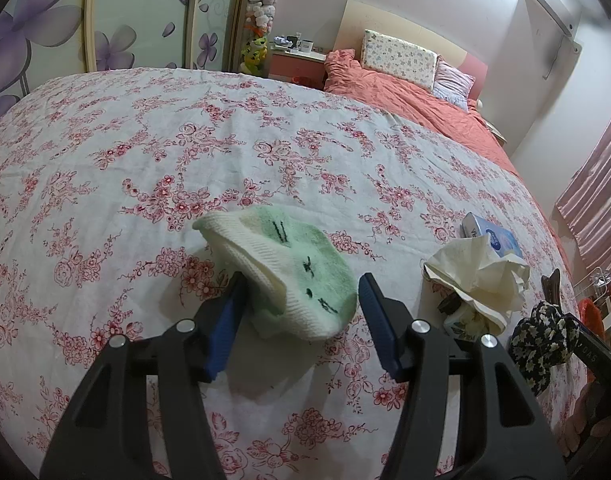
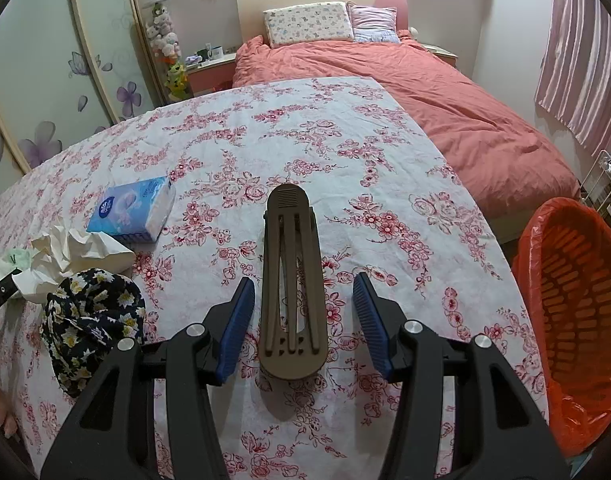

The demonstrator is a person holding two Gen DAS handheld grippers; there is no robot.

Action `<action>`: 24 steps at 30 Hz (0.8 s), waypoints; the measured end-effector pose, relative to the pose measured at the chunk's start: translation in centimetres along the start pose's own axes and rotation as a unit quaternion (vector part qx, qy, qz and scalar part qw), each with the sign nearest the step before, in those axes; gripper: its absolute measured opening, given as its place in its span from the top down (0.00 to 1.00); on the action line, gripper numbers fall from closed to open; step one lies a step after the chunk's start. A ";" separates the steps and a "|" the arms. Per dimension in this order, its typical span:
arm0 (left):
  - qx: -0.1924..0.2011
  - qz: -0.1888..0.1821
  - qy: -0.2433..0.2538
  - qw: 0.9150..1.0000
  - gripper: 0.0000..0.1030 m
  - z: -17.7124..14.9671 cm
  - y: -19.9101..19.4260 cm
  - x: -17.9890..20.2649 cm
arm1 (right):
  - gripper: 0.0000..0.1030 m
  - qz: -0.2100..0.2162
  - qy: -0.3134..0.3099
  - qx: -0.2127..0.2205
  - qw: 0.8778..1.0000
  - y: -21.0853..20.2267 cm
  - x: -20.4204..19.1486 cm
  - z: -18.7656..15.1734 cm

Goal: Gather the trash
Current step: 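Lift the green cloth and brown comb up off the bed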

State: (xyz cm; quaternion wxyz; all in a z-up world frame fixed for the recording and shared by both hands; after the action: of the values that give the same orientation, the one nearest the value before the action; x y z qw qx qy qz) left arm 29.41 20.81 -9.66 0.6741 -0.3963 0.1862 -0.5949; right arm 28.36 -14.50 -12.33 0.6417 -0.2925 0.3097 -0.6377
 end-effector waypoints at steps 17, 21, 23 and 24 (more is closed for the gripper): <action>-0.013 0.066 0.090 0.994 0.83 0.1 0.9 2.7 | 0.68 -0.004 -0.011 0.004 1.000 0.2 -0.3 0.8; -0.002 0.055 0.103 0.993 0.86 0.0 0.1 3.1 | 0.68 0.002 -0.007 0.017 1.000 -0.5 -0.1 0.4; 0.010 0.049 0.111 0.993 0.86 -0.1 -0.8 3.5 | 0.68 0.002 -0.010 0.026 1.000 -1.1 0.0 0.2; 0.014 0.047 0.113 0.992 0.86 0.0 -1.1 3.7 | 0.68 0.003 -0.010 0.028 1.000 -1.4 0.0 0.1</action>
State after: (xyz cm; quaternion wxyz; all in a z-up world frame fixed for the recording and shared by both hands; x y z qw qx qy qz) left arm 29.50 17.29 -8.01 0.6812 -0.3074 0.2711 -0.6066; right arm 27.57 -14.51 -11.23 0.6544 -0.2799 0.2860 -0.6416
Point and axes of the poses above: each gripper's, at about its wrist camera, not at the fingertips, and y roughly the way its jaws point, x to its right, z to its top, the point moved 1 cm from there along y, roughly the way its jaws point, and after that the axes turned 1 degree about -y, right-handed, at the moved point
